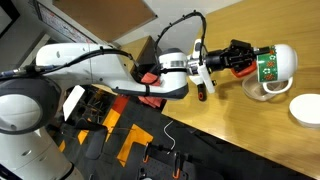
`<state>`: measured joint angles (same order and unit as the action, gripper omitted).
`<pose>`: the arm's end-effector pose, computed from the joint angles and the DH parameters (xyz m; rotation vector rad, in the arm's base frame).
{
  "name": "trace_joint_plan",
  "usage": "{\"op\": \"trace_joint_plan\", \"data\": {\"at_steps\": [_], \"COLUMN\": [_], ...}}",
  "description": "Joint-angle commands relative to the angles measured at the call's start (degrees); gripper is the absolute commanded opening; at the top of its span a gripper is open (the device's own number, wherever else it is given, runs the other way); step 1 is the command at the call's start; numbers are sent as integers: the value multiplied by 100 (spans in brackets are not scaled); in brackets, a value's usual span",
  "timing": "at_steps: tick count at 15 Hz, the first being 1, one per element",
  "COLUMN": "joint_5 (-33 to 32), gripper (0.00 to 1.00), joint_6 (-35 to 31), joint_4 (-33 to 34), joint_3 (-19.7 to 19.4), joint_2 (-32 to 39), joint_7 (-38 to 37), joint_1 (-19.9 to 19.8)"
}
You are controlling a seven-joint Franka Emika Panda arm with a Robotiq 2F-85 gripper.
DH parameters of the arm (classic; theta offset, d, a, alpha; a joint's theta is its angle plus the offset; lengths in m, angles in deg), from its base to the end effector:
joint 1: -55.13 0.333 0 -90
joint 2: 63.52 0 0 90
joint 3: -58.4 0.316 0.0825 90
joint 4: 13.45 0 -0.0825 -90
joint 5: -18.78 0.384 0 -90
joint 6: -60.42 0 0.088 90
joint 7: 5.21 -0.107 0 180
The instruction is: Open the Tupperware, pour the sweets into it, then close the kid
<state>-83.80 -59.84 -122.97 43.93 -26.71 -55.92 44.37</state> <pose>0.5463 -0.3022 0.1788 1.7412 0.1819 -0.0455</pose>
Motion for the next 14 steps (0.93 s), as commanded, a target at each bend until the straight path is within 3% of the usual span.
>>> {"op": "trace_joint_plan", "data": {"at_steps": [1,4,5,14], "joint_5": [-92,-110,-114,-303], "gripper": [10,10,2,2], "joint_6": [143,141,141,1493], "joint_4": [-30,-46,-46,-183], "joint_3": [275,280,280,479], "joint_2": [-31,-26,-26,270], "joint_7": [12,9,9,-567], "joint_1": [-240,-277,-279,49]}}
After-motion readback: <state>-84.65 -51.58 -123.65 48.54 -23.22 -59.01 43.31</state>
